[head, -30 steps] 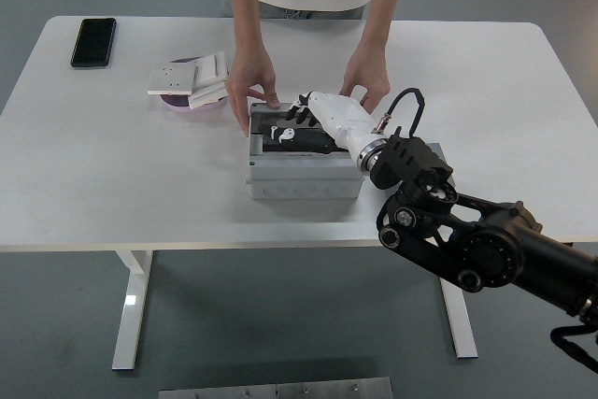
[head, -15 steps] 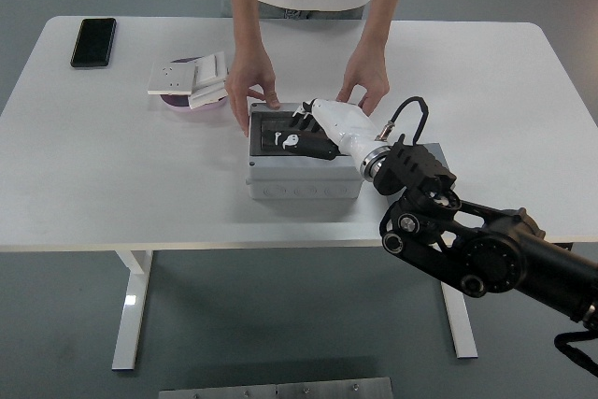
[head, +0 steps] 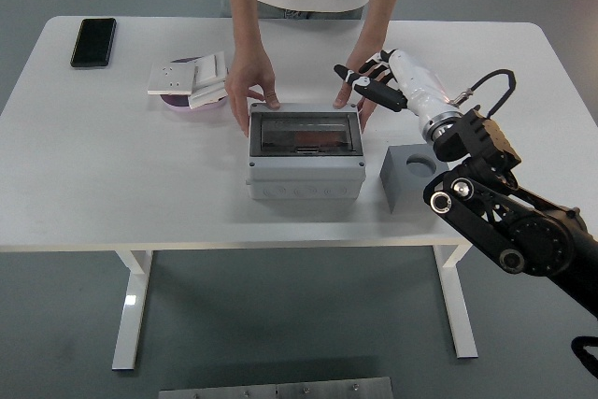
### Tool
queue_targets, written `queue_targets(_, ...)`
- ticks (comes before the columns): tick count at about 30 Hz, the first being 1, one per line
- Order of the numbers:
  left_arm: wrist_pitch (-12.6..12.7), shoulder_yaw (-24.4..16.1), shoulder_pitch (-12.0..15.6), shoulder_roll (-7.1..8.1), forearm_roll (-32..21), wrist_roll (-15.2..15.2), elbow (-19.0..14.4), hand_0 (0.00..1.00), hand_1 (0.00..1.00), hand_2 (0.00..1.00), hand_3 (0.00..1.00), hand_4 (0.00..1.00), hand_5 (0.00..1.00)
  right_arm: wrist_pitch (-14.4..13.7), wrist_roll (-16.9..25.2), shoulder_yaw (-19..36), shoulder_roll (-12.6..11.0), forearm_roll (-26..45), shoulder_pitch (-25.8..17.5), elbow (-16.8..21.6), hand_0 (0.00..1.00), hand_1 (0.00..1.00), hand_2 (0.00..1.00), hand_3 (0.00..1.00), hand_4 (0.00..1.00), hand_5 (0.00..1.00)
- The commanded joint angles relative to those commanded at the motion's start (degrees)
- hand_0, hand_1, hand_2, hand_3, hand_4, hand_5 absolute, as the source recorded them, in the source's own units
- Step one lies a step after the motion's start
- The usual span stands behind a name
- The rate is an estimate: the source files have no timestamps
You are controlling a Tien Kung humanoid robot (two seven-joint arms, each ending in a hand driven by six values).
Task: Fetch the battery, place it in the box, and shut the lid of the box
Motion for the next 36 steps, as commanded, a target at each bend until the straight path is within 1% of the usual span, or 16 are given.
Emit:
queue_targets(4,0.0,0.2,0.3,-0.18,-0.4,-0.2,0.0,0.642,0.739,0.586,0.529,0.408,0.002,-3.3,5.8,6.6,0.9,5.4,-4.0,-1.5,0.461,0.605,0.632,0.65,0.935,0.998)
queue_targets(5,0.0,0.2,0.4,-0.21,-0.4,-0.2,0.0,0.641,0.739,0.586,0.529,0.407,0.002,-3.7,7.4,8.3,1.2,6.9,-4.8,-1.8,0.611,0.632,0.644,0.659,0.937,0.998)
queue_targets(6,0.0,0.2,0.4,-0.24,-0.4,-0.2,0.0,0.641,0.739,0.586,0.529,0.407,0.002,-3.8,8.9,9.9,1.5,8.3,-5.5,-2.1,0.611,0.632,0.644,0.659,0.937,0.998)
queue_targets(9,0.1,0.3,0.5,-0.31,-0.5,-0.3,0.0,0.641,0.739,0.586,0.529,0.407,0.002,-3.1,13.9,14.9,2.7,13.5,-7.8,-2.8,0.611,0.632,0.644,0.659,0.937,0.998)
queue_targets(14,0.1,0.4,0.6,-0.36,-0.9,-0.4,0.0,0.641,0.739,0.587,0.531,0.409,0.002,-1.7,21.9,22.0,4.6,22.6,-11.1,-2.5,0.616,0.636,0.642,0.659,0.93,0.998)
queue_targets(15,0.1,0.5,0.7,-0.39,-1.1,-0.5,0.0,0.641,0.739,0.587,0.531,0.409,0.002,-0.7,25.5,24.8,5.3,27.2,-12.6,-2.4,0.616,0.636,0.642,0.659,0.93,0.998)
queue_targets(16,0.1,0.5,0.7,-0.4,-1.1,-0.5,0.0,0.641,0.739,0.587,0.531,0.409,0.002,-0.4,26.4,25.4,5.5,28.5,-12.9,-2.5,0.619,0.56,0.577,0.632,0.827,0.769)
queue_targets(17,0.1,0.5,0.7,-0.41,-1.1,-0.5,0.0,0.641,0.739,0.587,0.531,0.409,0.002,-0.2,27.1,25.9,5.7,29.4,-13.1,-2.5,0.619,0.56,0.577,0.632,0.827,0.769)
queue_targets(22,0.1,0.7,0.9,-0.47,-1.6,-0.6,0.0,0.641,0.739,0.587,0.531,0.409,0.002,1.6,33.0,28.2,6.6,37.6,-15.0,-3.0,0.619,0.56,0.577,0.632,0.827,0.769)
queue_targets(23,0.1,0.8,0.9,-0.48,-1.7,-0.7,0.0,0.641,0.739,0.586,0.53,0.408,0.002,2.0,34.0,28.4,6.7,39.2,-15.4,-3.1,0.577,0.493,0.527,0.619,0.791,0.671)
queue_targets(26,0.1,0.9,0.9,-0.5,-1.9,-0.8,0.0,0.641,0.739,0.586,0.53,0.408,0.002,2.9,35.6,29.2,7.0,43.4,-16.2,-3.1,0.577,0.493,0.527,0.619,0.791,0.671)
queue_targets(29,0.1,0.9,0.8,-0.42,-1.9,-0.8,0.0,0.64,0.739,0.586,0.531,0.408,0.002,3.7,35.2,29.7,7.0,46.3,-16.8,-2.8,0.57,0.491,0.539,0.624,0.78,0.668)
queue_targets(34,0.1,0.8,0.5,-0.22,-2.0,-0.8,0.1,0.64,0.739,0.586,0.531,0.408,0.002,5.2,34.2,30.4,7.0,47.7,-17.9,-2.2,0.57,0.491,0.539,0.624,0.78,0.668)
queue_targets(36,0.1,0.8,0.5,-0.2,-2.0,-0.8,0.1,0.64,0.739,0.586,0.531,0.409,0.002,5.8,33.6,30.5,7.0,47.6,-18.2,-2.0,0.575,0.5,0.558,0.632,0.775,0.664)
